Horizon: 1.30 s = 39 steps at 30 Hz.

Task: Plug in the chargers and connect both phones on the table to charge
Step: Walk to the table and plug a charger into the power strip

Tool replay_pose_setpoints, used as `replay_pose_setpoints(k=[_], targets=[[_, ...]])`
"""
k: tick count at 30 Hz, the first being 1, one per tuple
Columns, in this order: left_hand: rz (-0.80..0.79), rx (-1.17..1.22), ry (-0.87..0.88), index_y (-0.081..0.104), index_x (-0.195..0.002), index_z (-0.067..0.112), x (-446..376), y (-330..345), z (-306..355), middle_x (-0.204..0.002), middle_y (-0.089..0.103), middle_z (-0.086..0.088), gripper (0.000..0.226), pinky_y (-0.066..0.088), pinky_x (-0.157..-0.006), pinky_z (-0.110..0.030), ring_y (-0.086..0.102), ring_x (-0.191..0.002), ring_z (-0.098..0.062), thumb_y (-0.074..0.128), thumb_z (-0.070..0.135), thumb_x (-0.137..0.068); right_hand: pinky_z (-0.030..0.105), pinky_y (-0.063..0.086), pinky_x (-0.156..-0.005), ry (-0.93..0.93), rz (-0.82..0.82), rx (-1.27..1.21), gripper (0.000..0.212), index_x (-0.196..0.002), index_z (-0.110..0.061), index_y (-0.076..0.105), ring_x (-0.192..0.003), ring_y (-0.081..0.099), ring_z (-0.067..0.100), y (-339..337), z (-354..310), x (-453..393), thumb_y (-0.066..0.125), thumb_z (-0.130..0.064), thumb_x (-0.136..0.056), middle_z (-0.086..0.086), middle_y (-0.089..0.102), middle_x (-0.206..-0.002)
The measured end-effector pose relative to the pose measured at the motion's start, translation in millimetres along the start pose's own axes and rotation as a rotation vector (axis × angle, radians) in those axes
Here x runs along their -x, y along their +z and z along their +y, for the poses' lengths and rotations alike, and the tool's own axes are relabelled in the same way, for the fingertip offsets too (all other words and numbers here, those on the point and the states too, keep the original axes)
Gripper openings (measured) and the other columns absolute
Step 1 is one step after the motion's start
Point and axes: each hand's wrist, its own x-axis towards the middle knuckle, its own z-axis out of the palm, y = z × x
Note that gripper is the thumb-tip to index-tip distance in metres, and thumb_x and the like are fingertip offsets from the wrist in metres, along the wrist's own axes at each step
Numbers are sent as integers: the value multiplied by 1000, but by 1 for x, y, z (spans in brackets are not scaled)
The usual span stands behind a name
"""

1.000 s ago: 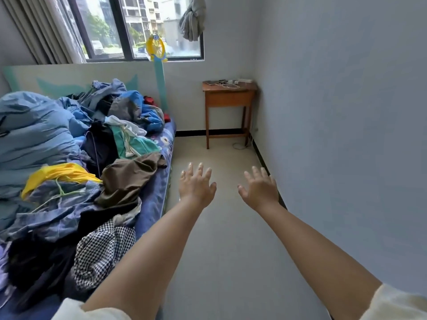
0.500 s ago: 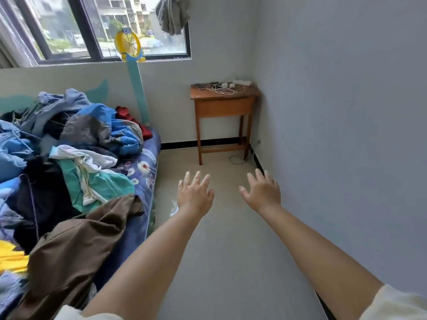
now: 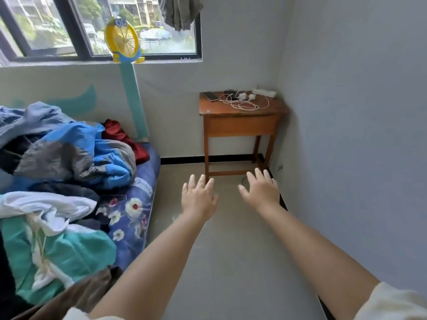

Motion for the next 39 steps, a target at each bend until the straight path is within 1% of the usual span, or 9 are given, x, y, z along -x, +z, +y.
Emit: replay_pose_setpoints(k=[5,12,18,22,27,31,36,39], targets=[[2,6,59,18,-140,23,-142,0,-3,-153,15,-4,51,5,-113,-41,1,-141,-28,32,37,-93,45,21,-112,59,22,7,52,-137,-14,33,-140,17,28,3,12,-123,43,-38,-92,11,27,-151],[40,38,158,21,-139,24,-328,26,21,-153,16,-4,50,6,-113,-42,1,-141,-29,34,36,-93,45,24,-111,159,16,38,52,-136,-13,34,-139,18,29,21,73,-290,44,-38,-92,11,28,-150],[24,63,96,20,-140,25,-489,40,42,-154,13,-3,49,6,-113,-42,0,-141,-29,32,36,-93,46,25,-111,166,-5,36,51,-135,-12,35,-139,18,32,27,128,-456,43,-38,-92,11,27,-151],[39,79,65,20,-140,26,-581,43,52,-154,13,-3,50,6,-113,-42,-1,-141,-28,33,38,-93,47,26,-110,154,-20,41,51,-135,-11,36,-139,20,33,27,140,-553,44,-38,-92,14,30,-149],[4,80,33,18,-140,28,-680,62,51,-154,12,-2,50,7,-114,-42,-1,-141,-27,32,39,-93,46,27,-110,121,-64,50,51,-135,-13,36,-139,21,31,42,146,-654,42,-40,-92,12,31,-149],[-2,106,22,17,-140,30,-771,71,48,-154,12,-2,50,8,-114,-44,-1,-141,-28,32,41,-93,43,30,-110,128,-54,53,50,-136,-14,35,-139,23,29,51,161,-735,41,-39,-93,11,32,-149],[-34,175,109,15,-140,32,-879,81,51,-154,10,1,51,2,-113,-42,-4,-141,-23,30,44,-93,39,30,-111,171,-58,51,49,-137,-14,34,-139,23,27,58,182,-824,40,-38,-94,9,34,-149],[-56,229,173,12,-140,34,-929,95,59,-154,10,3,51,-2,-113,-38,-7,-141,-20,27,46,-93,37,28,-112,173,-53,0,45,-136,-13,36,-139,24,25,64,190,-865,38,-34,-96,8,36,-147]])
